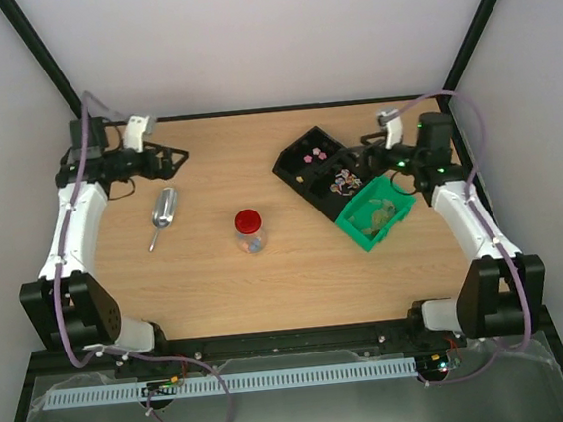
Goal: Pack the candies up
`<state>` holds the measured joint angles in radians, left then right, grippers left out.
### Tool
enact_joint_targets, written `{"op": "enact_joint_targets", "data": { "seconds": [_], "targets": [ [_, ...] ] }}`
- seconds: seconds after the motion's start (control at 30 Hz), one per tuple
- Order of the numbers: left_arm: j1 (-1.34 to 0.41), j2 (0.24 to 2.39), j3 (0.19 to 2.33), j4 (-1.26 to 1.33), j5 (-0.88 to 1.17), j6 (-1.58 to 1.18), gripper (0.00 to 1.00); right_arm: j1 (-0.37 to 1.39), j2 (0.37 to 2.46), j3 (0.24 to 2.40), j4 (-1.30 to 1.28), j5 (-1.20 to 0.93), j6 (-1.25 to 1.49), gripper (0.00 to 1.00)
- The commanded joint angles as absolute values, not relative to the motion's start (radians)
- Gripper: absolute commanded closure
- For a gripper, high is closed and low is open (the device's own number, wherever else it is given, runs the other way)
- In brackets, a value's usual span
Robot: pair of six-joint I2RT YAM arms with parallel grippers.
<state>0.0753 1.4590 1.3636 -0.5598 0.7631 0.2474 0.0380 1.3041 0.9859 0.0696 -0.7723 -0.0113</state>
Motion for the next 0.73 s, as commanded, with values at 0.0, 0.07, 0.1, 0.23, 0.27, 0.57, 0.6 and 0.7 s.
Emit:
{"op": "enact_joint_targets", "data": {
  "seconds": [0.0, 0.07, 0.1, 0.23, 0.27, 0.57, 0.6, 0.7],
  "targets": [
    [0.213, 1.426, 1.250, -0.387, 0.755, 0.041, 0.01, -0.116, 1.272, 0.943, 0.102, -0.839, 0.132, 0.01],
    [0.241, 1.419, 1.206, -0.366, 0.659, 0.033, 0.01, -0.187, 1.268, 0.908, 0.123, -0.844, 0.156, 0.01],
    [0.248, 1.419, 1.186, -0.366, 0.590, 0.051, 0.01, -0.220, 1.267, 0.893, 0.134, -0.849, 0.166, 0.02],
    [0.256, 1.404, 1.081, -0.344, 0.455, 0.101, 0.01, -0.347, 1.272, 0.832, 0.177, -0.857, 0.201, 0.01],
    [0.256, 1.395, 1.052, -0.332, 0.434, 0.105, 0.01, -0.366, 1.273, 0.815, 0.185, -0.857, 0.203, 0.01],
    [0.254, 1.337, 0.917, -0.287, 0.329, 0.103, 0.01, -0.408, 1.306, 0.756, 0.181, -0.806, 0.148, 0.01],
    [0.255, 1.332, 0.912, -0.286, 0.320, 0.100, 0.01, -0.407, 1.315, 0.758, 0.187, -0.816, 0.156, 0.02],
    [0.254, 1.308, 0.889, -0.265, 0.289, 0.089, 0.01, -0.407, 1.342, 0.759, 0.208, -0.829, 0.171, 0.01]
  ]
}}
